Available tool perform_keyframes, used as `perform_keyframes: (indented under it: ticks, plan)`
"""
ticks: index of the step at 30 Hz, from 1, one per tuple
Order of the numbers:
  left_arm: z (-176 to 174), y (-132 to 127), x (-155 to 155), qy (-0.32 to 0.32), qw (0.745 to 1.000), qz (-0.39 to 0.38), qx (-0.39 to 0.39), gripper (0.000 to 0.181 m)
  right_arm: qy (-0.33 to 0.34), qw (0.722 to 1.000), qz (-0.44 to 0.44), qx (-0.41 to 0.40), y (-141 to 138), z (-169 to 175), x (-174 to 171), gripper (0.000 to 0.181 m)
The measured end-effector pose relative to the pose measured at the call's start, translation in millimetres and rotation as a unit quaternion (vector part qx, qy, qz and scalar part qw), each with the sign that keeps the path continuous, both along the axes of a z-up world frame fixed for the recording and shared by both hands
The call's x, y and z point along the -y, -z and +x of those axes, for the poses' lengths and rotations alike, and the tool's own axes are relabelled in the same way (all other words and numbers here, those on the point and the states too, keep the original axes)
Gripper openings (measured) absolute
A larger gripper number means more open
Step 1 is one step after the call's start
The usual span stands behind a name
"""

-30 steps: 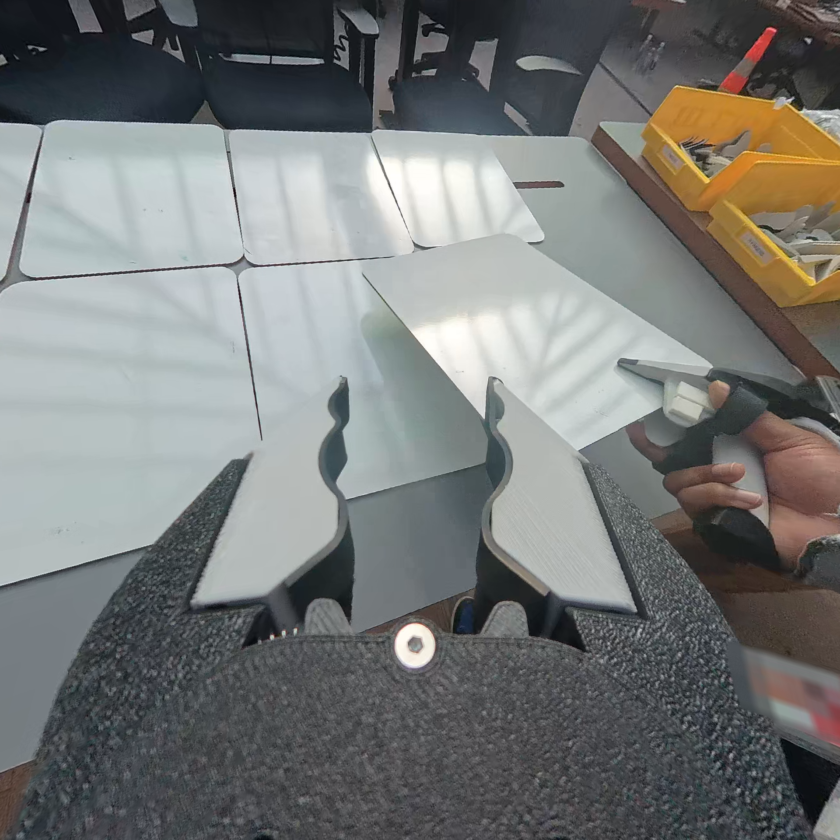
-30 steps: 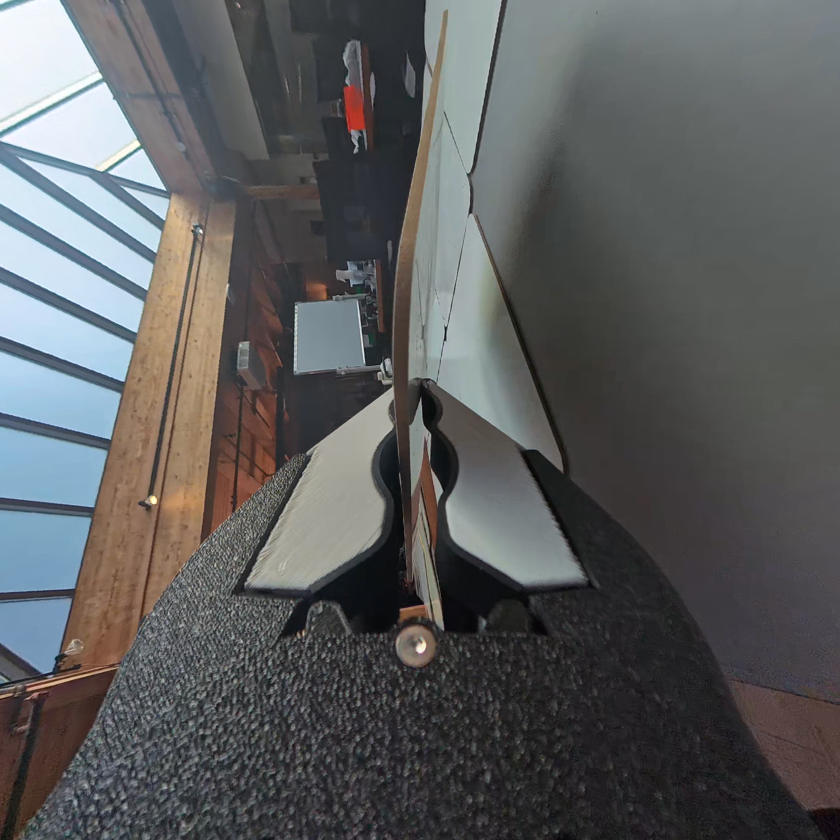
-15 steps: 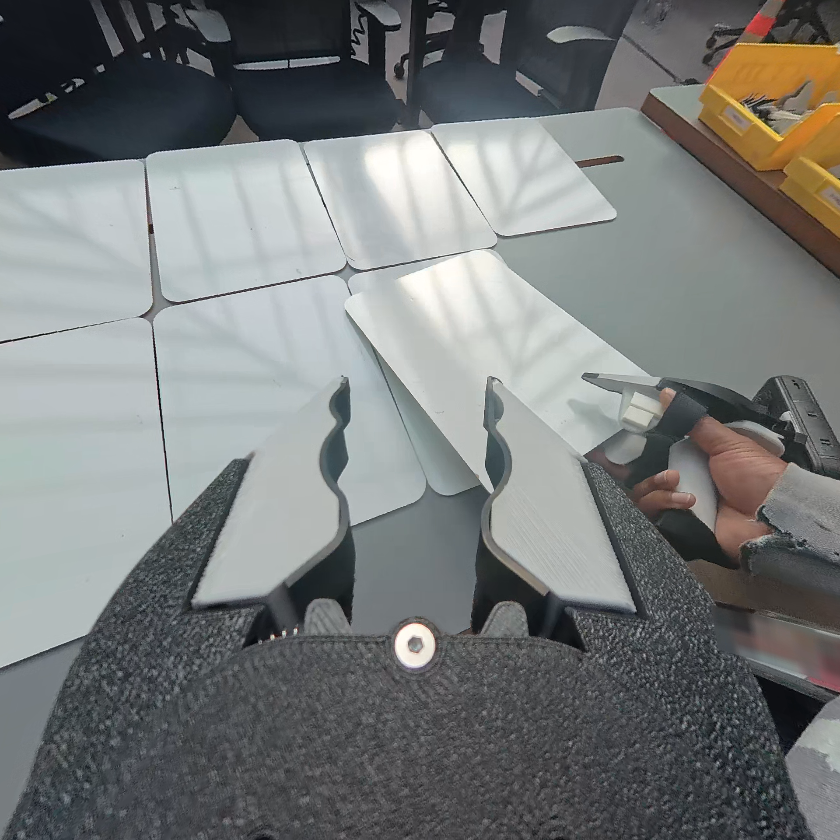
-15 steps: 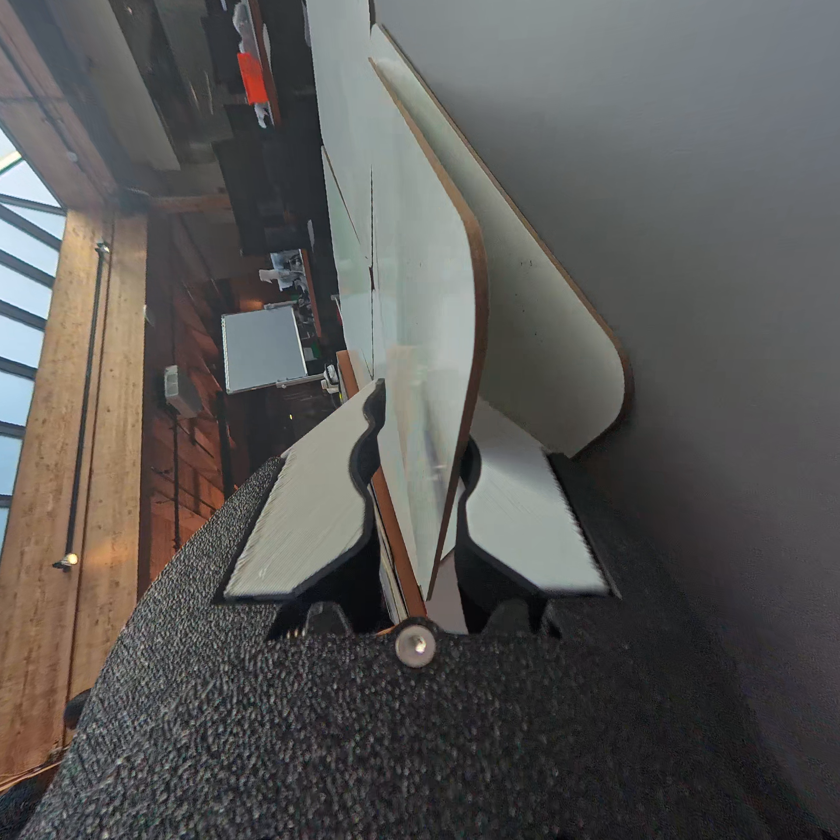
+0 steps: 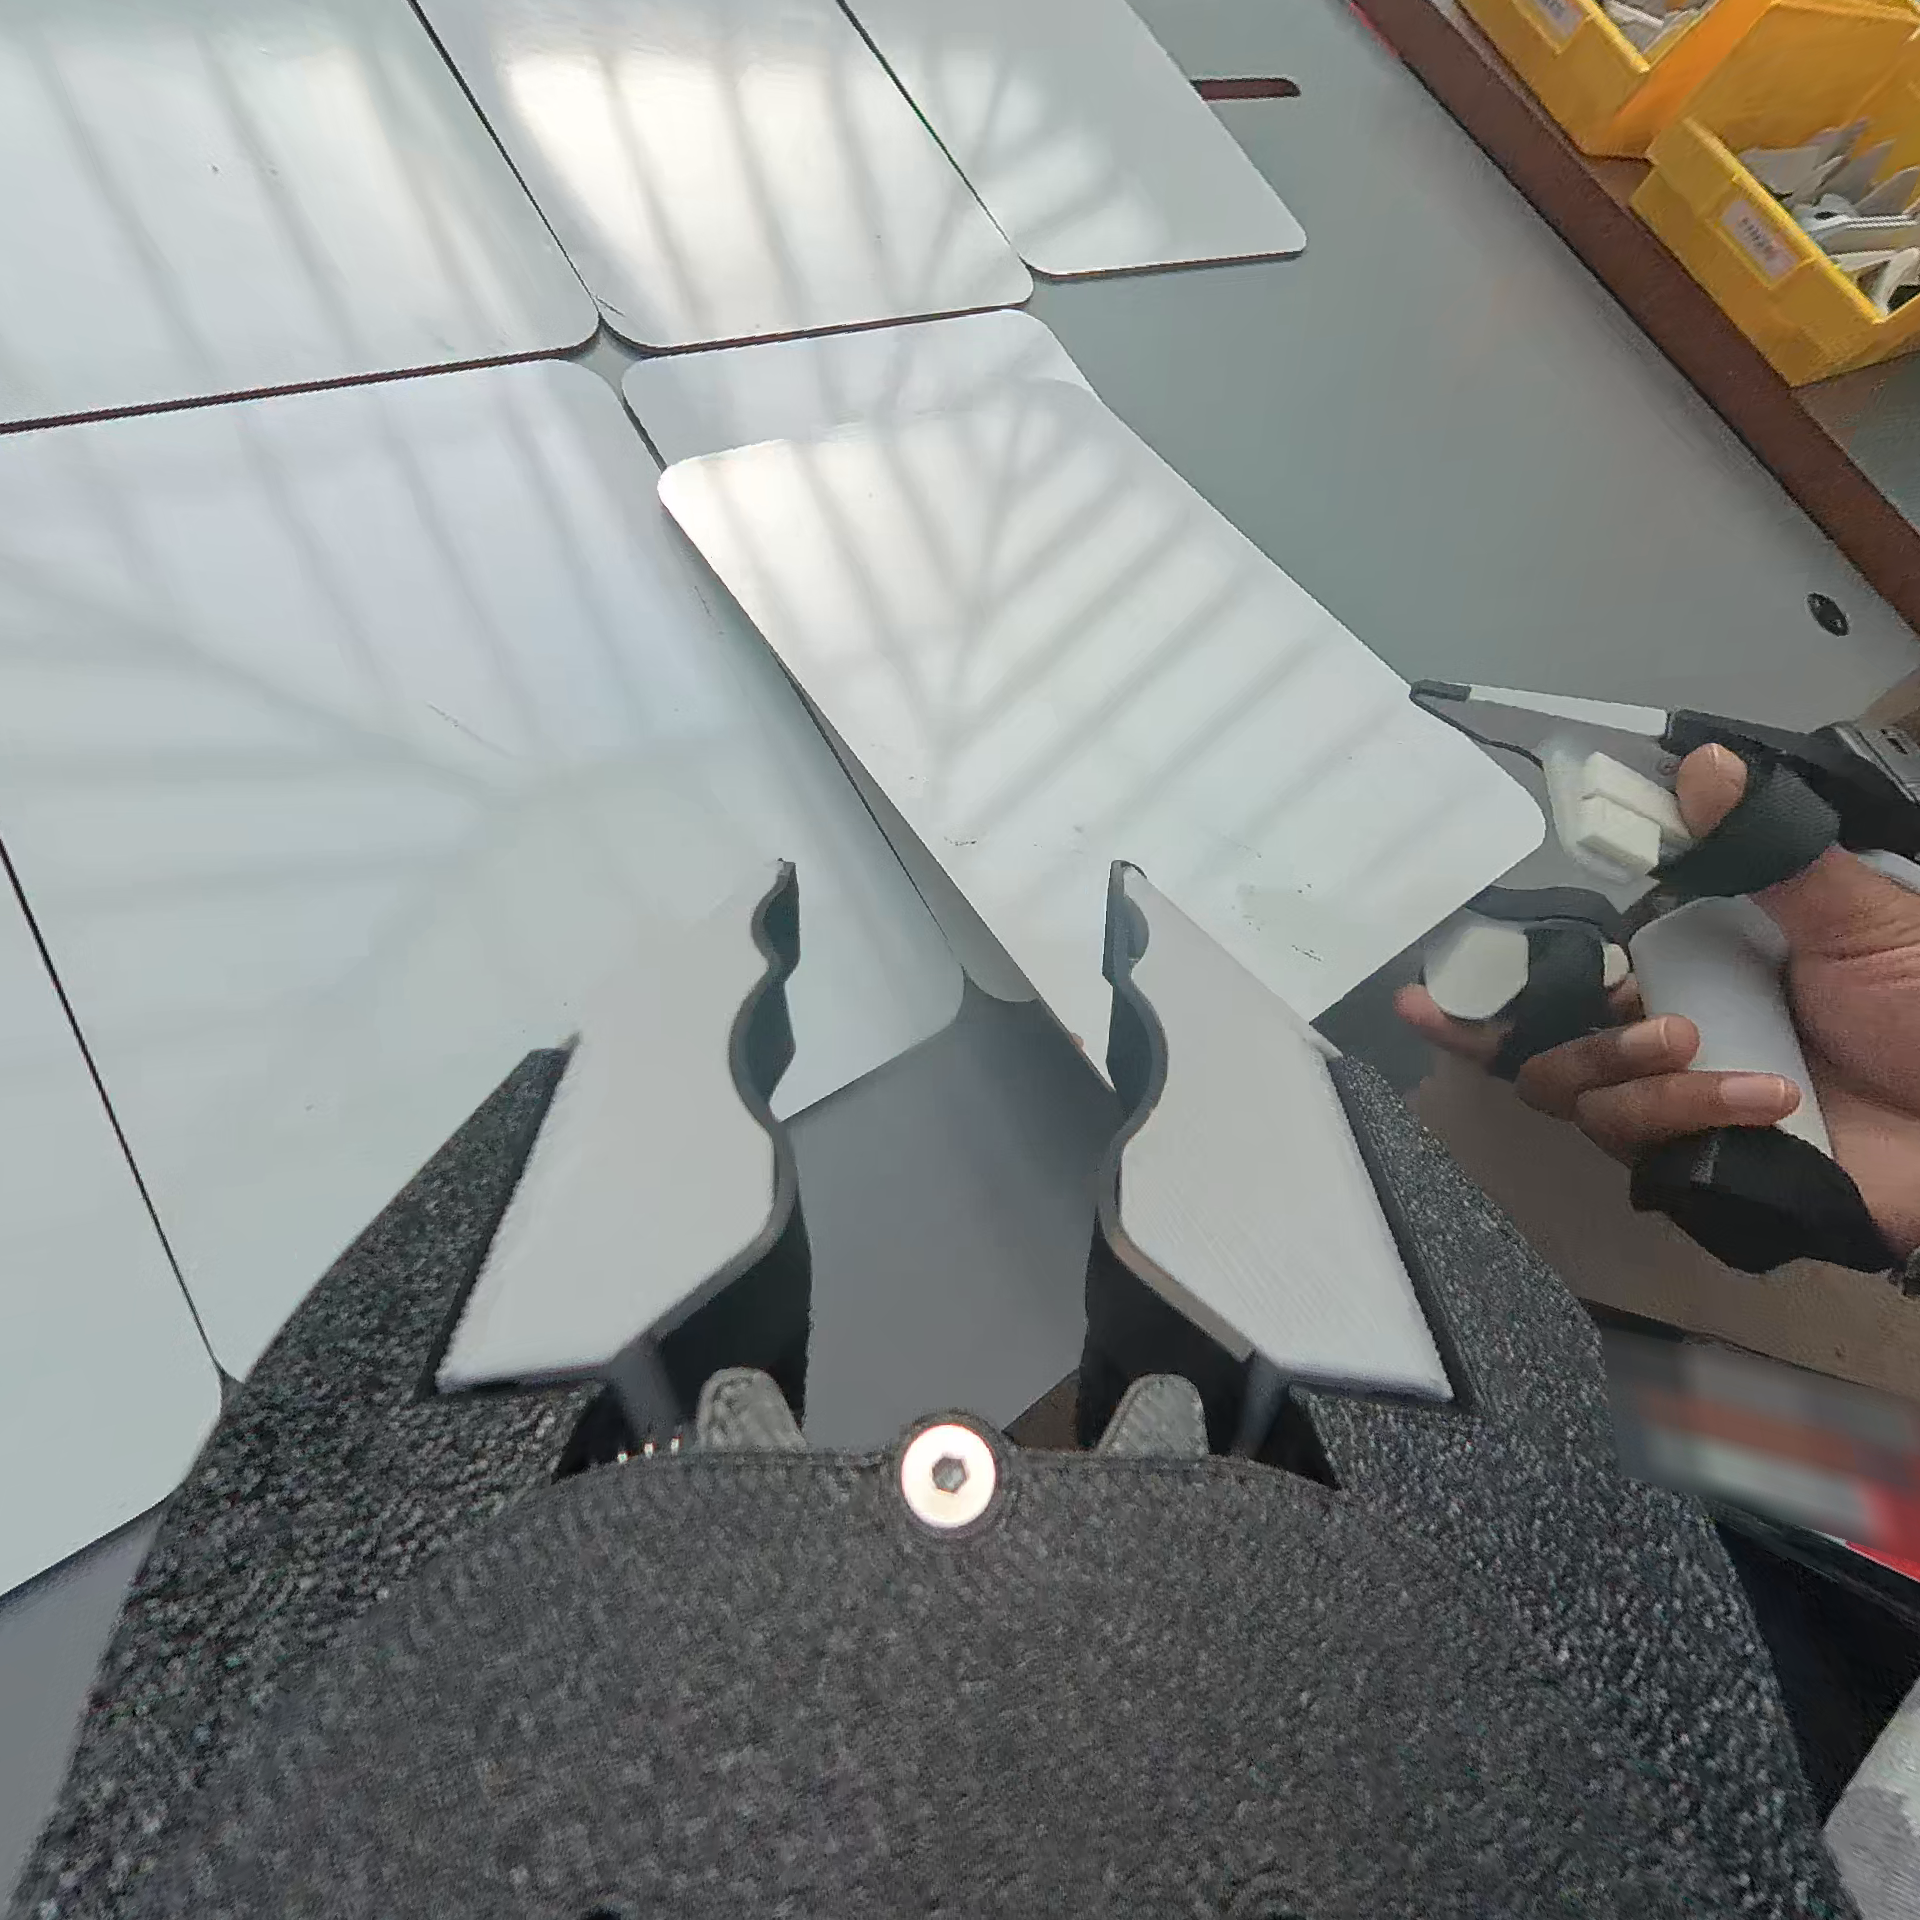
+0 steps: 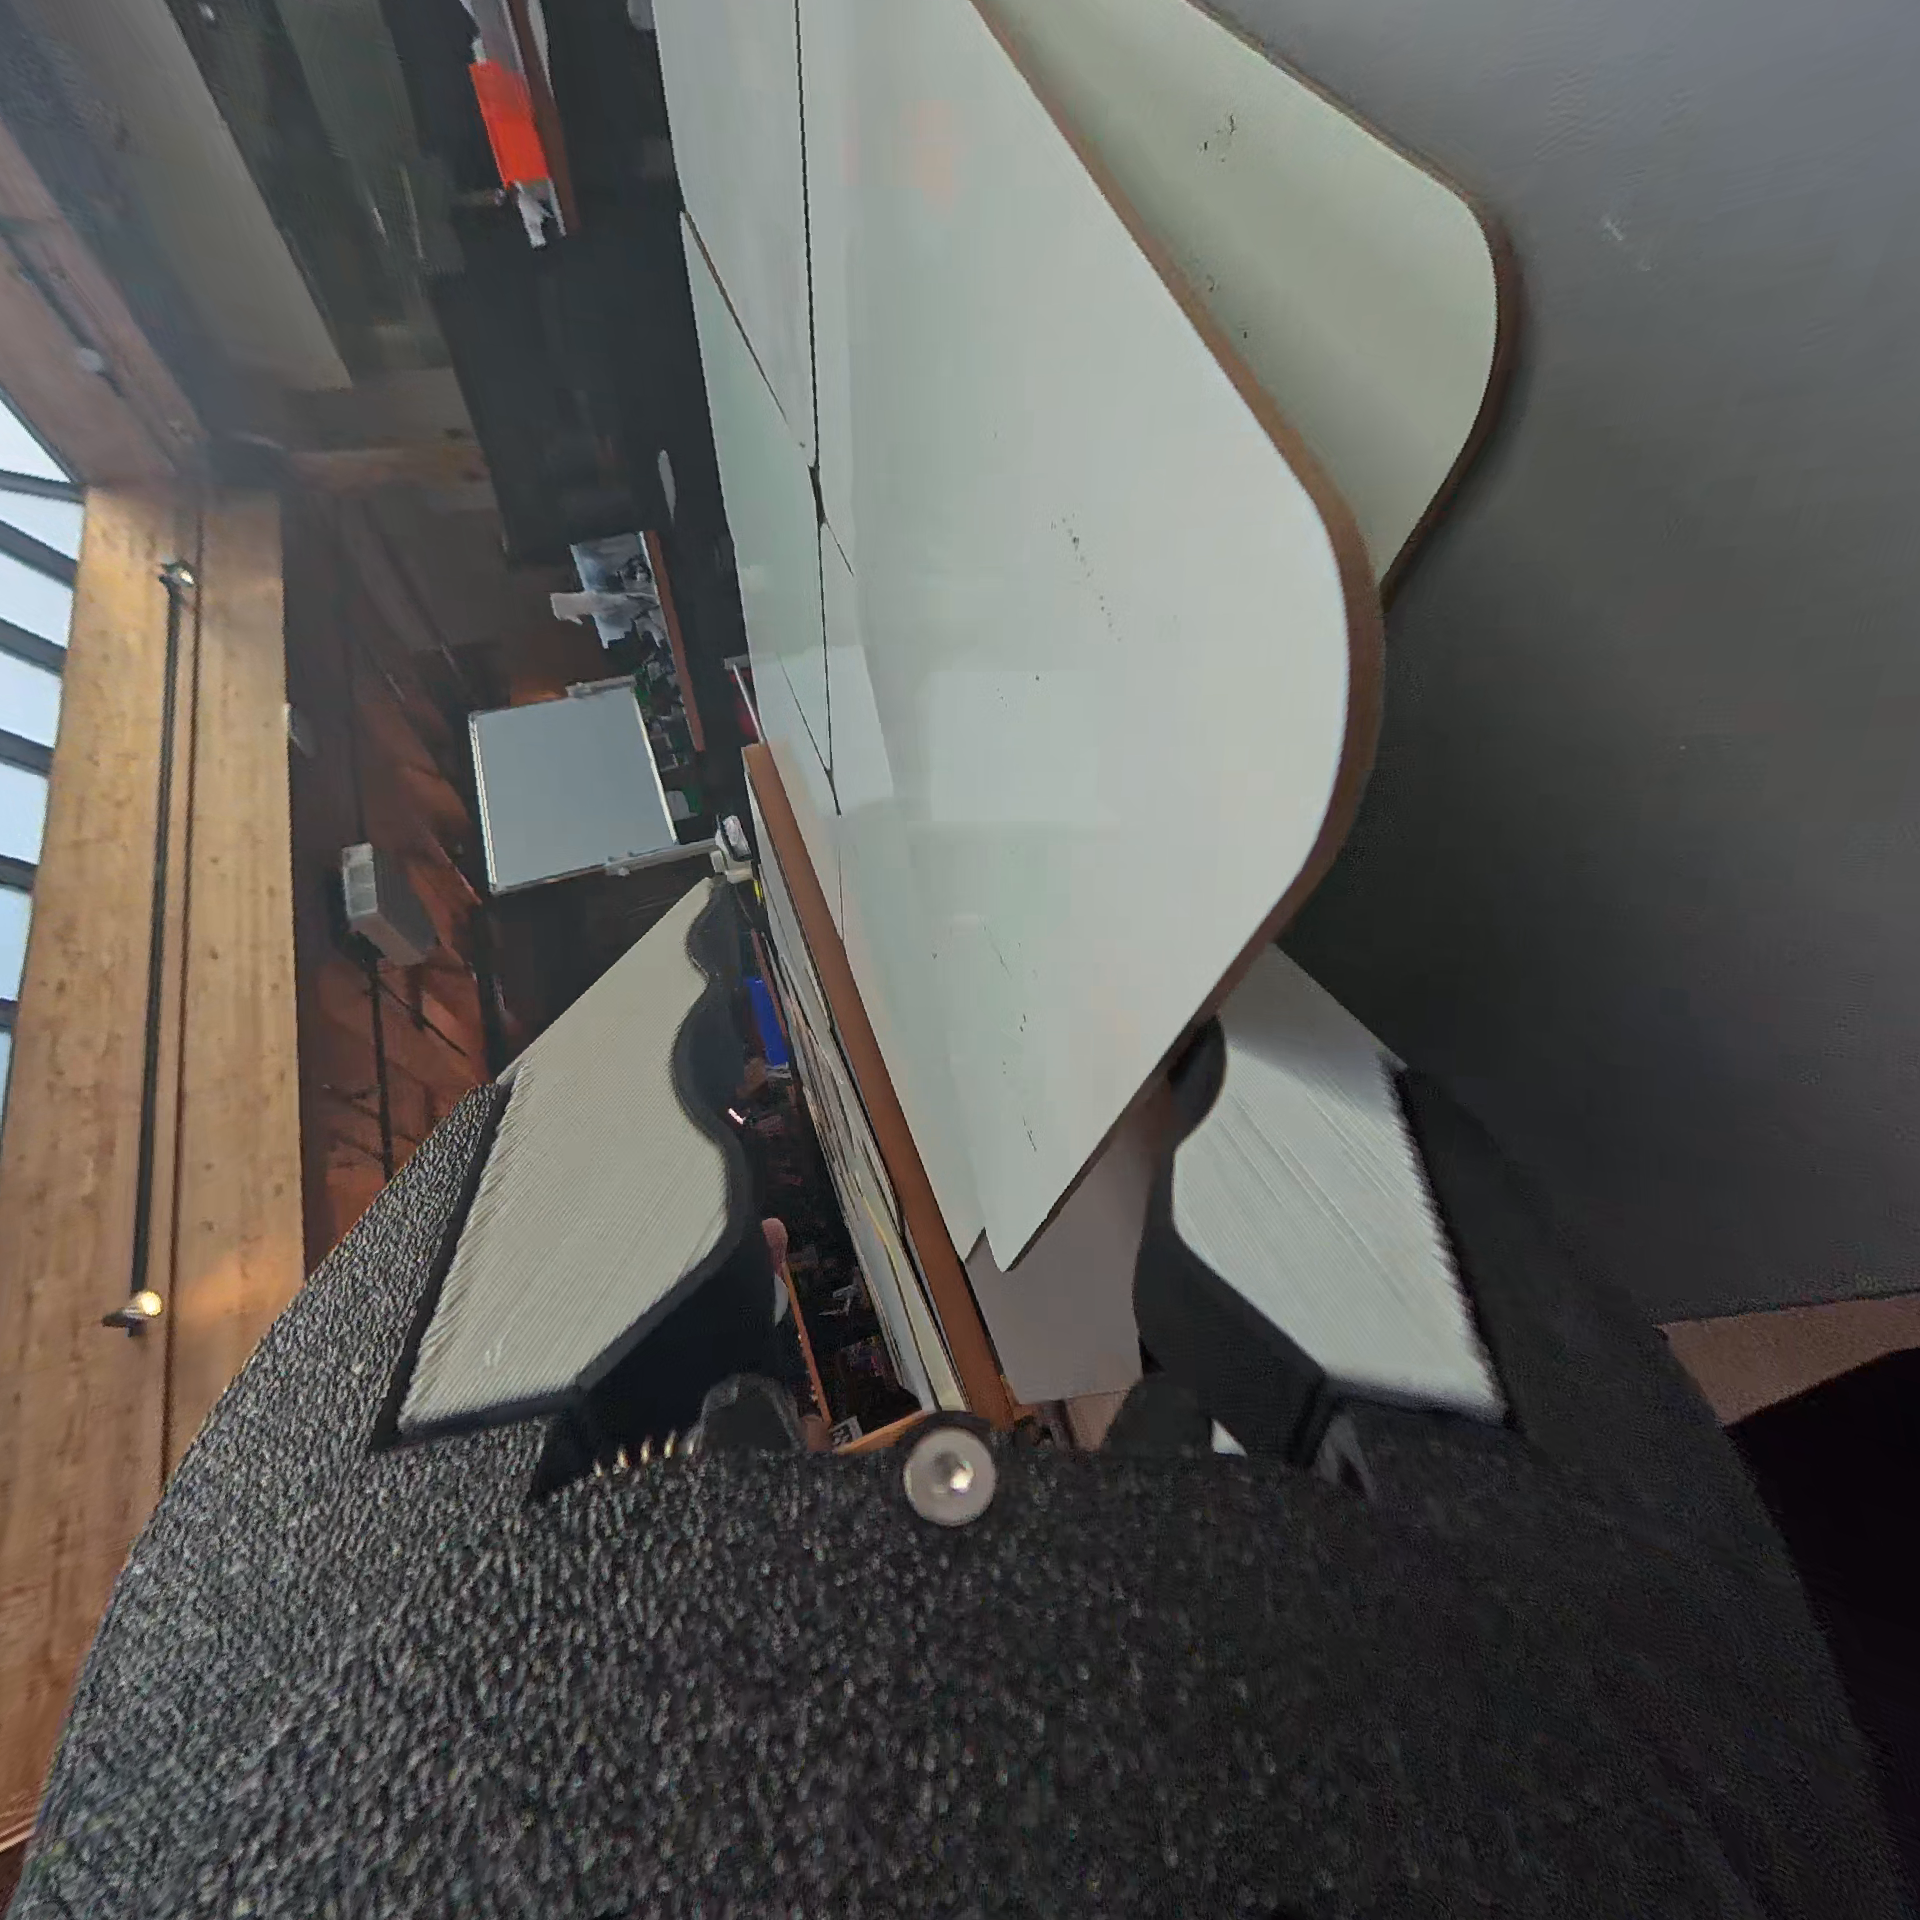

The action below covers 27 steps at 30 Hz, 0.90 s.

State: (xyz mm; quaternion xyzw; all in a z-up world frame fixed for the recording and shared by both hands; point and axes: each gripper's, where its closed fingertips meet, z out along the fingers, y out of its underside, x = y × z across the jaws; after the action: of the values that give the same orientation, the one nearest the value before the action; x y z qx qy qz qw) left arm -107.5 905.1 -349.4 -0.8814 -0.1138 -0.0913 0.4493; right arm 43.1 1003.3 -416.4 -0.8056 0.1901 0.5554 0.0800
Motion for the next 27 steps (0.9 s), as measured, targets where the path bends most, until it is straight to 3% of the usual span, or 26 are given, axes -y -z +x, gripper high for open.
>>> perform_keyframes:
  ticks: [3, 6, 10, 14, 16, 18, 21, 24, 27]
  plan:
    - [13, 10, -2, 0.014, 1.0, -0.003, 0.017, 0.059, 0.021, 0.999, -0.024, -0.033, 3, -16, -9, 0.092]
    - [22, 10, -3, 0.019, 0.999, 0.001, 0.028, 0.059, 0.033, 0.998, -0.033, -0.039, 0, -7, -3, 0.096]
    - [30, 17, 1, 0.011, 0.999, -0.003, 0.031, 0.058, -0.008, 1.0, -0.023, 0.004, -7, 17, 18, 0.095]
    - [43, 32, 2, -0.003, 0.999, -0.018, 0.036, 0.058, -0.029, 0.999, -0.015, -0.007, -11, 24, 20, 0.099]
    - [52, 36, 2, -0.015, 0.999, -0.023, 0.042, 0.058, 0.009, 0.999, -0.031, -0.031, -10, 18, 6, 0.103]
    - [60, 35, 1, -0.027, 0.998, -0.022, 0.045, 0.059, 0.091, 0.994, -0.04, -0.052, -7, 23, -18, 0.097]
    - [71, 32, 2, -0.041, 0.998, -0.02, 0.044, 0.058, 0.0, 0.996, -0.066, -0.059, -7, 14, 14, 0.107]
    - [81, 30, 6, -0.058, 0.997, -0.019, 0.042, 0.058, -0.066, 0.991, -0.1, -0.063, -15, 34, 43, 0.1]
    - [88, 34, 8, -0.07, 0.997, -0.025, 0.035, 0.058, -0.174, 0.985, -0.001, -0.01, -28, 45, 48, 0.096]
